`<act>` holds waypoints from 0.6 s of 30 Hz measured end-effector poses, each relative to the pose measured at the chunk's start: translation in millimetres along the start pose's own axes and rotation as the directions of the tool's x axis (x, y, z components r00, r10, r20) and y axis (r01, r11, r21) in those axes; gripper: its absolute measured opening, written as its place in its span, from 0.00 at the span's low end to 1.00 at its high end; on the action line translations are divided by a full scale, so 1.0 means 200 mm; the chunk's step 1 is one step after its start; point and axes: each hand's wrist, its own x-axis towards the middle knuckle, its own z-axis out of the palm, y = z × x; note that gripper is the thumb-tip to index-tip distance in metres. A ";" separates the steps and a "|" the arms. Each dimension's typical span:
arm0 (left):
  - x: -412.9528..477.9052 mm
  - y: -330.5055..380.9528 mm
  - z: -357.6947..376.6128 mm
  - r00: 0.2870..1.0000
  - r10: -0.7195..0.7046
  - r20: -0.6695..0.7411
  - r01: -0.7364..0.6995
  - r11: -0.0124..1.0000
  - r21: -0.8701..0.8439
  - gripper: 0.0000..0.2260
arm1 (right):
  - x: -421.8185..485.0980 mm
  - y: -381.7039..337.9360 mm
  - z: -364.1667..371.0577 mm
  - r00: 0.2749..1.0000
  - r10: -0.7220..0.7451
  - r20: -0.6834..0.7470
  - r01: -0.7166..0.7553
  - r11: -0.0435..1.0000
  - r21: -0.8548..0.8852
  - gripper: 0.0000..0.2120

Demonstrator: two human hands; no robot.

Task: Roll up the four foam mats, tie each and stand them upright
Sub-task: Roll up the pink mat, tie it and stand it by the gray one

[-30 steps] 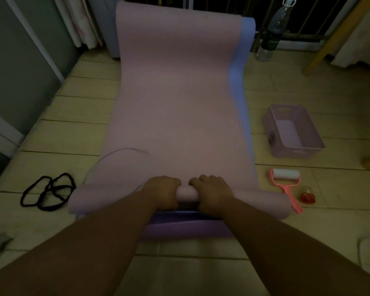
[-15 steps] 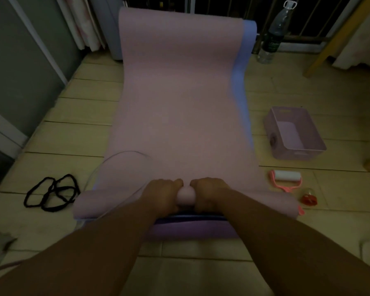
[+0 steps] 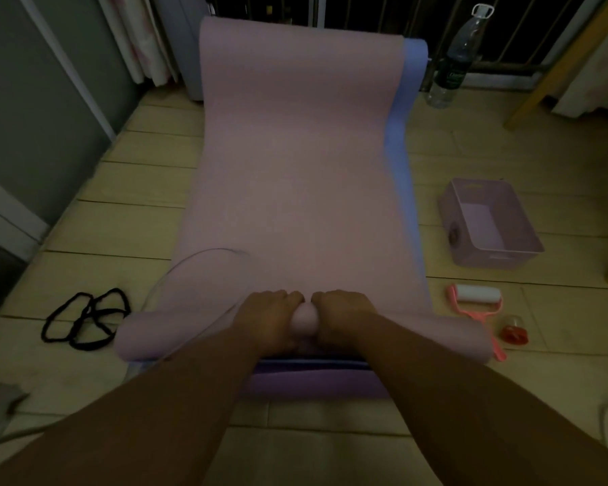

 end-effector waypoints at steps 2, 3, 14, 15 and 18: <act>0.00 0.01 0.01 0.999 -0.038 0.029 0.039 0.999 -0.015 0.24 | 0.01 0.00 0.00 1.000 -0.010 0.017 0.010 1.000 0.008 0.27; 0.01 0.01 0.00 0.996 -0.055 0.073 0.057 0.998 -0.022 0.24 | 0.01 0.00 0.00 1.000 -0.020 -0.002 0.020 1.000 0.001 0.27; 0.08 0.00 -0.08 0.978 0.017 0.208 -0.010 0.999 -0.038 0.26 | 0.02 -0.02 0.00 0.997 0.068 0.040 -0.066 0.997 -0.042 0.27; 0.06 -0.01 -0.06 0.989 0.034 0.145 -0.036 0.999 0.012 0.28 | 0.02 -0.02 -0.01 0.995 0.075 0.070 -0.074 0.997 -0.020 0.27; 0.02 -0.04 -0.06 0.995 0.059 0.083 -0.066 0.994 0.084 0.37 | 0.03 0.00 -0.05 0.993 0.065 0.094 -0.069 0.997 0.041 0.28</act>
